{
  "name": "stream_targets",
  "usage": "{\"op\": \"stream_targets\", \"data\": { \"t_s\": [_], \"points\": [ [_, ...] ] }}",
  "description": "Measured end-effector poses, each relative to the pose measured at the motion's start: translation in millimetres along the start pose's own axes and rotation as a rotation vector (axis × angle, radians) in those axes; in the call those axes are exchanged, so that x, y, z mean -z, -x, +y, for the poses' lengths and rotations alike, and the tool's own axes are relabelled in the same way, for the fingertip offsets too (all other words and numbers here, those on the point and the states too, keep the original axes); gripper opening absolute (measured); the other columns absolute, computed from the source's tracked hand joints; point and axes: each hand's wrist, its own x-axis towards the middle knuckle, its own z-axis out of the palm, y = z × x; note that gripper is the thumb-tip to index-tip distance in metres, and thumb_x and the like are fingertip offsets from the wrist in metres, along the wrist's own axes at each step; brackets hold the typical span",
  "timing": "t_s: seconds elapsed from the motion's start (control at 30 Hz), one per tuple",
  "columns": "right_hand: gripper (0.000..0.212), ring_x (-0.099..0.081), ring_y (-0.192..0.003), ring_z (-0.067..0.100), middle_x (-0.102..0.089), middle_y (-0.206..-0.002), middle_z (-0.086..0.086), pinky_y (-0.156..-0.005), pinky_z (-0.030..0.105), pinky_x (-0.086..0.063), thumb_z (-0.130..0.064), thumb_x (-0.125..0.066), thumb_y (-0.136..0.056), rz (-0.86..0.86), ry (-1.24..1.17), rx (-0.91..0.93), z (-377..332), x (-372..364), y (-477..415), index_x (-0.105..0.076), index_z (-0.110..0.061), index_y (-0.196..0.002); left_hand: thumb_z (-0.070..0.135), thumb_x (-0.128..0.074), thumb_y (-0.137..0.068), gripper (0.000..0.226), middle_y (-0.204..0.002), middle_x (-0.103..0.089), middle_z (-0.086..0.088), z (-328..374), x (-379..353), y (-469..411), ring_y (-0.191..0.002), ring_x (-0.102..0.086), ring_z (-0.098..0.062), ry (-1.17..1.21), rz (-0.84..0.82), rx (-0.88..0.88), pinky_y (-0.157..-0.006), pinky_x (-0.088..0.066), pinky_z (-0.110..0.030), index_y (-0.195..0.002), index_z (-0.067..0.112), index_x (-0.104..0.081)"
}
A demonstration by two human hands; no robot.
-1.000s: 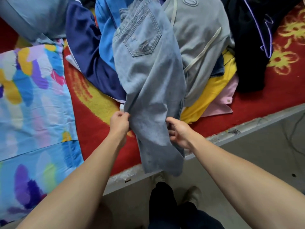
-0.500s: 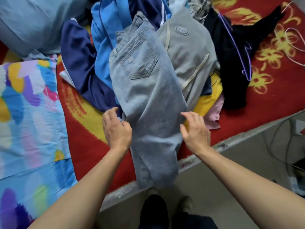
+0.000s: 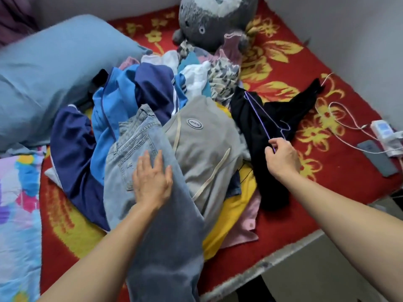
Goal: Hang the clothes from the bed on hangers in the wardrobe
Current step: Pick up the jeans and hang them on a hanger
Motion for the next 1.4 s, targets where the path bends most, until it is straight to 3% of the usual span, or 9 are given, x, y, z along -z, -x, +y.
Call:
{"op": "stream_targets", "data": {
  "t_s": [0.23, 0.33, 0.43, 0.53, 0.67, 0.83, 1.0, 1.17, 1.4],
  "points": [
    [0.062, -0.054, -0.117, 0.036, -0.057, -0.129, 0.014, -0.099, 0.04, -0.043, -0.041, -0.063, -0.082, -0.111, -0.292, -0.568, 55.3, -49.1, -141.4, -0.05, -0.008, -0.133, 0.051, -0.025, -0.097, 0.065, -0.16, -0.01, -0.016, 32.6, -70.4, -39.7, -0.147, -0.01, -0.031, -0.126, -0.029, 0.159, -0.118, -0.006, -0.05, -0.154, 0.022, -0.011],
    [0.071, -0.062, -0.074, 0.027, -0.064, -0.09, 0.009, -0.076, 0.037, -0.054, -0.058, -0.072, -0.063, -0.162, -0.531, -0.696, 63.3, -61.8, -177.5, -0.064, -0.003, -0.107, 0.054, -0.014, -0.09, 0.072, -0.157, -0.017, -0.019, 34.8, -87.7, -43.8, -0.146, -0.014, -0.034, -0.194, 0.016, 0.177, -0.116, -0.009, -0.052, -0.153, 0.019, -0.016],
    [0.037, -0.044, -0.044, 0.015, -0.053, -0.062, 0.001, -0.042, 0.022, -0.035, -0.052, -0.069, -0.075, -0.051, -0.714, -0.637, 31.0, -56.5, -199.2, -0.054, -0.019, -0.069, 0.053, -0.018, -0.091, 0.071, -0.156, -0.02, -0.021, 34.9, -92.1, -44.5, -0.145, -0.017, -0.035, -0.23, 0.009, 0.191, -0.116, -0.013, -0.054, -0.153, 0.018, -0.018],
    [0.045, -0.042, -0.052, 0.019, -0.044, -0.059, 0.002, -0.049, 0.028, -0.035, -0.059, -0.06, -0.076, 0.003, -0.791, -0.43, -27.9, -39.3, -210.6, -0.053, -0.019, -0.056, 0.057, -0.013, -0.088, 0.074, -0.158, -0.017, -0.017, 39.3, -82.9, -42.8, -0.147, -0.012, -0.032, -0.216, -0.046, 0.212, -0.117, -0.011, -0.051, -0.153, 0.021, -0.015],
    [0.042, -0.051, -0.067, 0.01, -0.067, -0.075, 0.01, -0.064, 0.026, -0.041, -0.041, -0.053, -0.095, -0.051, -0.673, 0.225, -116.1, -7.6, -189.7, -0.071, -0.005, -0.082, 0.068, 0.001, -0.075, 0.087, -0.161, -0.004, -0.007, 37.6, -52.7, -42.8, -0.149, -0.001, -0.024, -0.108, -0.201, 0.202, -0.119, -0.004, -0.041, -0.153, 0.031, -0.007],
    [0.036, -0.051, -0.056, 0.016, -0.054, -0.055, -0.002, -0.055, 0.038, -0.043, -0.043, -0.053, -0.095, -0.124, -0.514, 0.721, -211.5, -0.6, -130.6, -0.066, -0.016, -0.076, 0.051, -0.04, -0.088, 0.056, -0.131, -0.055, -0.008, 2.7, 1.1, -62.0, -0.122, -0.05, -0.026, 0.262, -0.101, 0.235, -0.102, -0.04, -0.04, -0.128, 0.016, -0.056],
    [0.03, -0.067, -0.065, 0.033, -0.072, -0.073, 0.006, -0.052, 0.038, -0.051, -0.041, -0.049, -0.095, -0.036, -0.325, 1.082, -244.5, -52.8, -71.0, -0.073, -0.023, -0.099, 0.018, -0.057, -0.09, 0.027, -0.111, -0.066, -0.012, -80.2, 42.7, -96.7, -0.107, -0.06, -0.031, 0.263, 0.095, 0.445, -0.09, -0.045, -0.039, -0.113, 0.009, -0.065],
    [0.022, -0.061, -0.061, 0.032, -0.063, -0.07, 0.004, -0.051, 0.033, -0.048, -0.023, -0.053, -0.091, -0.037, -0.109, 1.248, -218.9, -126.1, -38.3, -0.073, -0.019, -0.1, 0.015, -0.071, -0.083, 0.057, -0.121, -0.058, -0.013, -140.4, 25.3, -112.5, -0.097, -0.058, -0.024, 0.718, -0.047, 0.825, -0.076, -0.047, -0.032, -0.134, 0.005, -0.047],
    [0.044, -0.062, -0.075, 0.035, -0.064, -0.082, 0.01, -0.069, 0.045, -0.05, -0.028, -0.047, -0.077, -0.175, 0.081, 1.132, -236.6, -160.0, -12.3, -0.063, -0.014, -0.115, -0.015, -0.066, -0.069, 0.036, -0.071, -0.063, 0.004, -132.9, 14.5, -164.9, -0.055, -0.055, 0.002, 0.922, 0.124, 0.492, -0.063, -0.048, -0.018, -0.099, 0.004, -0.069]
  ]
}}
